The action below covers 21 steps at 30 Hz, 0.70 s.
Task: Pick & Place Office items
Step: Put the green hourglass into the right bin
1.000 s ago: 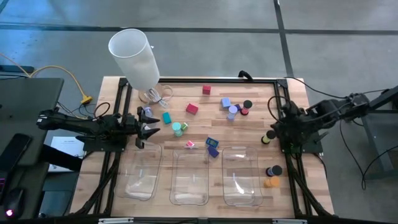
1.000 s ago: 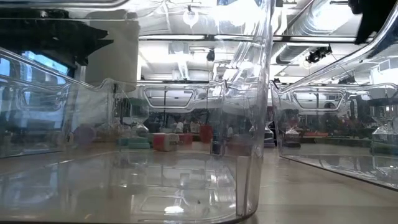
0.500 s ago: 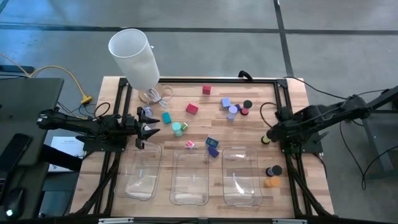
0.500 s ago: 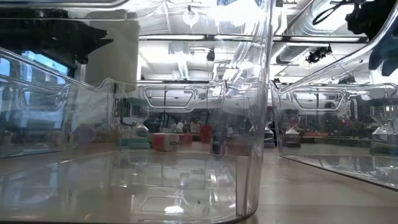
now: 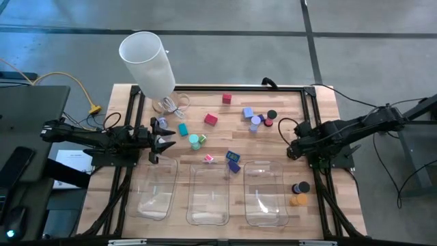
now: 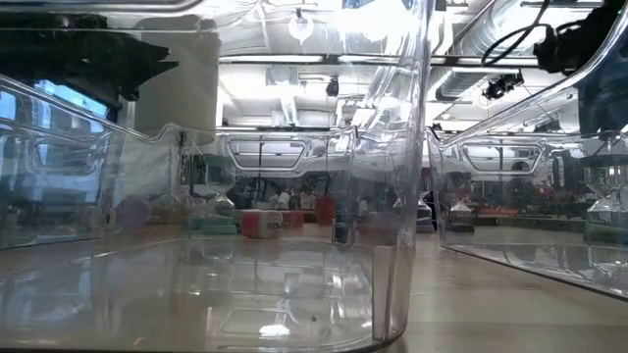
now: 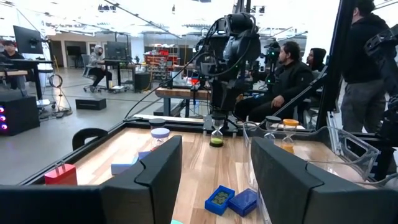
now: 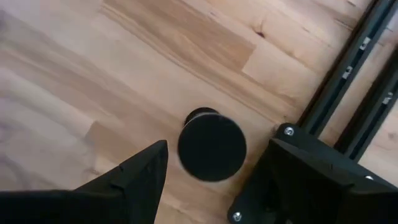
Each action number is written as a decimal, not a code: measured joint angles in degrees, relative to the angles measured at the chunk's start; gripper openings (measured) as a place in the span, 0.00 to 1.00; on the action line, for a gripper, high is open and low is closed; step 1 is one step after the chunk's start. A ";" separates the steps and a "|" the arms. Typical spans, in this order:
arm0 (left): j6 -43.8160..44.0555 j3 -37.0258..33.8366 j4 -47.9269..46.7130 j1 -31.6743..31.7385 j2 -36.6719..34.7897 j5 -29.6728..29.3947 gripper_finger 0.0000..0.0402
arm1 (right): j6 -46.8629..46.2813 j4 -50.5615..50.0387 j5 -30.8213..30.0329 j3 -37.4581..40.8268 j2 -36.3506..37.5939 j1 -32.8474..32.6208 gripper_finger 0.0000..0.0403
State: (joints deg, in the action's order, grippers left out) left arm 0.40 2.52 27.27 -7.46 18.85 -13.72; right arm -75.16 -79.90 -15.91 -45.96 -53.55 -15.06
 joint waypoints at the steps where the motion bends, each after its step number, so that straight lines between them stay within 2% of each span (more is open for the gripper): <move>1: 0.00 0.00 0.00 0.00 0.00 0.00 0.47 | 0.13 0.34 0.07 0.25 -0.57 0.49 0.66; 8: 0.00 0.01 -0.02 0.00 0.00 0.00 0.47 | 3.19 4.65 1.75 1.41 -2.98 4.34 0.66; 21: 0.76 0.02 -0.31 0.00 0.02 -0.02 0.47 | 4.92 5.00 4.69 1.39 -5.91 9.20 0.66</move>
State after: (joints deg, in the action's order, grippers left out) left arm 1.17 2.55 26.96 -7.46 18.87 -13.73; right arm -70.24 -74.90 -11.22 -44.58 -59.46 -5.86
